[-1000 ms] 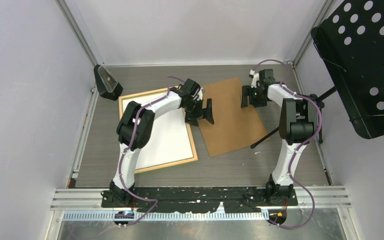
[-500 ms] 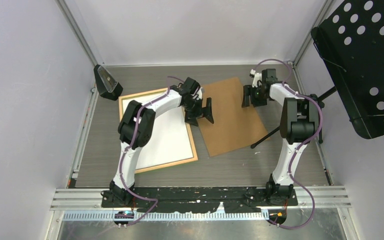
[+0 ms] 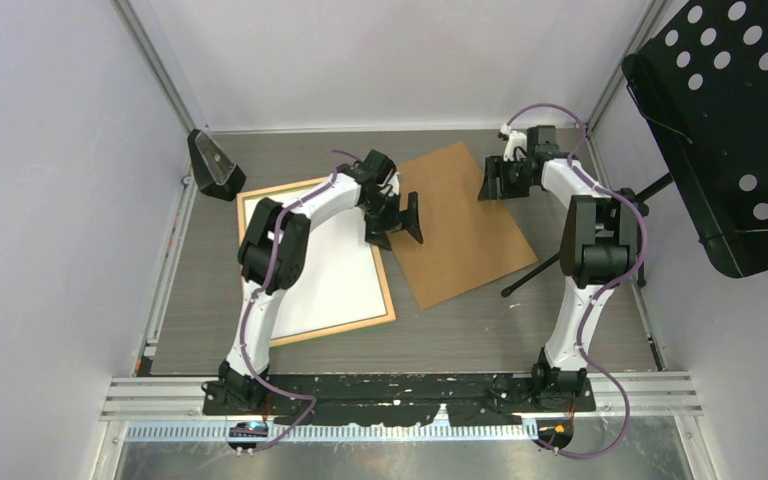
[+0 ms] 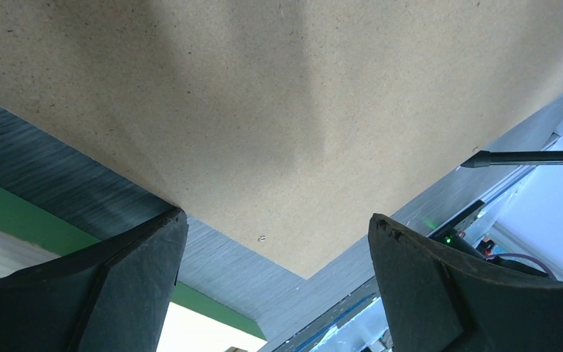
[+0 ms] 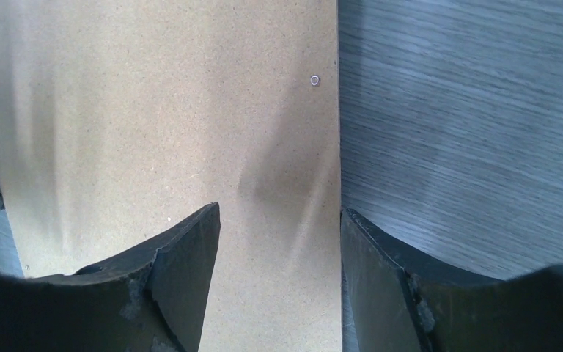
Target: Put the photo into the frame
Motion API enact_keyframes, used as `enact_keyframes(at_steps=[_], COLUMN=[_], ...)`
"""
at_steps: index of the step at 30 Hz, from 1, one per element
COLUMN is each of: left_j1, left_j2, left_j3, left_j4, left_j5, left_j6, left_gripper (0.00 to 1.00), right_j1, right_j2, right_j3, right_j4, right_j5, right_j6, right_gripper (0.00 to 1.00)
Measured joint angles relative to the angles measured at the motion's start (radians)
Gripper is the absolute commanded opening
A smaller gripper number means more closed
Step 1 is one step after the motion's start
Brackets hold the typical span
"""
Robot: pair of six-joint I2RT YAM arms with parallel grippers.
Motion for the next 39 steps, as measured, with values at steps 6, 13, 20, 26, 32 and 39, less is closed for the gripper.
enact_keyframes(at_steps=[6,13,20,26,32,39], left_j1=[0.026,0.036,0.036,0.036,0.036,0.036], left_j2=[0.0,0.0,0.0,0.0,0.0,0.0], left_j3=[0.0,0.0,0.0,0.0,0.0,-0.001], left_j4=[-0.008,-0.015,-0.015,-0.015,-0.016,-0.016], left_j5=[0.008,0.01,0.011,0.013,0.016,0.019], left_j6=[0.01,0.026,0.029,0.033,0.043,0.048], left_gripper=[0.97,0.97,0.97,0.98,0.97,0.97], right_j1=[0.0,-0.006,-0.008,-0.008,-0.009,-0.011], right_j2=[0.0,-0.034,-0.152,-0.22,-0.267,-0.315], right_j3=[0.01,0.011,0.011,0.011,0.003,-0.015], right_j4=[-0.019,-0.064,-0.106,-0.121,-0.117,-0.112], right_j5=[-0.052,-0.101,-0.184,-0.264,-0.342,-0.435], right_j6=[-0.032,-0.092,-0.138,-0.15,-0.15,-0.138], right_gripper=[0.66,0.66,0.65,0.64,0.63,0.61])
